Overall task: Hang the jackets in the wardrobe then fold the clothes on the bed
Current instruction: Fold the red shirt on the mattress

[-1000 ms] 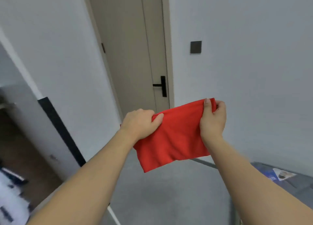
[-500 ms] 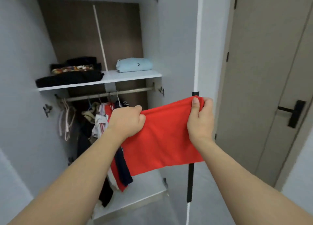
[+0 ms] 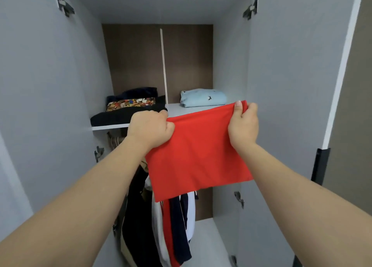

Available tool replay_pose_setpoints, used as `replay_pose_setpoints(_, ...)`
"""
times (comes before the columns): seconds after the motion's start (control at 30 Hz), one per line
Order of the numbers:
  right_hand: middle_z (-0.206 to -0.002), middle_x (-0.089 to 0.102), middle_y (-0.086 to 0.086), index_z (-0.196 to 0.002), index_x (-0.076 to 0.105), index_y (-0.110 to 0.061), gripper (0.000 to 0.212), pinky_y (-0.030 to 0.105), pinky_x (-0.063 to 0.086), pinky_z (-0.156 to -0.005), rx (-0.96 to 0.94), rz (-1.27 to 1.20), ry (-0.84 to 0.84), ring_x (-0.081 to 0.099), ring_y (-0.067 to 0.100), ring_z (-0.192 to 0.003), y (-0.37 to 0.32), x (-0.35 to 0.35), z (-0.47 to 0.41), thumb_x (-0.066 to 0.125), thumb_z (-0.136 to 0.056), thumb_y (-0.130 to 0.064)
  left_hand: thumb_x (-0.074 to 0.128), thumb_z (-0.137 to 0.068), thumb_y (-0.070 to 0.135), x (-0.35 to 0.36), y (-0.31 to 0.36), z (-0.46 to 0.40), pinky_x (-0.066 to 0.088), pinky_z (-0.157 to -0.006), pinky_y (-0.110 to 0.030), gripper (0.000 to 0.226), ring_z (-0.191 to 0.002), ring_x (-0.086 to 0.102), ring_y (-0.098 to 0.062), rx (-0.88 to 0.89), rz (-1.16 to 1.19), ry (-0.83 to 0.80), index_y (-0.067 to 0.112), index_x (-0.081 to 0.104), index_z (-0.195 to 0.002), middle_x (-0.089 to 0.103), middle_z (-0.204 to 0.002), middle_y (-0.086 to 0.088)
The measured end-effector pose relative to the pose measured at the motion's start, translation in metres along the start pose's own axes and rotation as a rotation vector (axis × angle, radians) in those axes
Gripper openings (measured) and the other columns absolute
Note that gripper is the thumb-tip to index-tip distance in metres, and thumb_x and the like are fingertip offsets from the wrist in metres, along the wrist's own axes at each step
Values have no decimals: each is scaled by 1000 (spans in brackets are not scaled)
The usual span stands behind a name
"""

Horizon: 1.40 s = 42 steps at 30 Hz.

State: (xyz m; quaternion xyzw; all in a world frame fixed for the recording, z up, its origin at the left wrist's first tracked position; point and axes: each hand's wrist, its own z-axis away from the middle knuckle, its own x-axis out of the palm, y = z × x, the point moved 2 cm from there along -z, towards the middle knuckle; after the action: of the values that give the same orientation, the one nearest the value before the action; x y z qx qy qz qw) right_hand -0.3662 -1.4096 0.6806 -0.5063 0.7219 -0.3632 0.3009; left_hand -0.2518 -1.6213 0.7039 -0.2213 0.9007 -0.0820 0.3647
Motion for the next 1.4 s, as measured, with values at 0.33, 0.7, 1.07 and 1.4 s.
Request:
replay_pose_setpoints(0.33,-87,49,-1,-96,36,-17,26,33,29,-70,-16,-59,122,51,27,-86,25,61,-147,32,-103,-41,37,-93,32,56,22,-151,31,-65,-36,29,-90,62,-36,-24,-93,89,9,55,-96,67,-98,-13)
replay_pose_setpoints(0.7,-116,62,17,-113,45,-7,37,36,30,-73,-51,-53,138,57,37,-107,40,135,-302,32,-104,-40,31,-95,34,113,26,-300,33,-65,-35,33,-93,63,-36,1,-200,112,10,53,-101,66,-101,-12)
replay_pose_setpoints(1.07,-124,60,20,-121,45,-5,38,42,43,-88,88,170,29,57,39,-115,115,218,-371,36,-103,-37,26,-96,36,227,39,-367,37,-68,-36,27,-93,61,-31,36,-210,-208,15,43,-91,65,-101,-9)
replay_pose_setpoints(1.4,-147,32,20,-138,37,-3,56,40,30,-109,-128,611,-241,36,35,-134,161,289,-389,55,-92,-30,33,-97,33,320,67,-371,21,-111,-48,47,-135,30,-31,-212,-38,-486,16,38,-141,33,-144,-12)
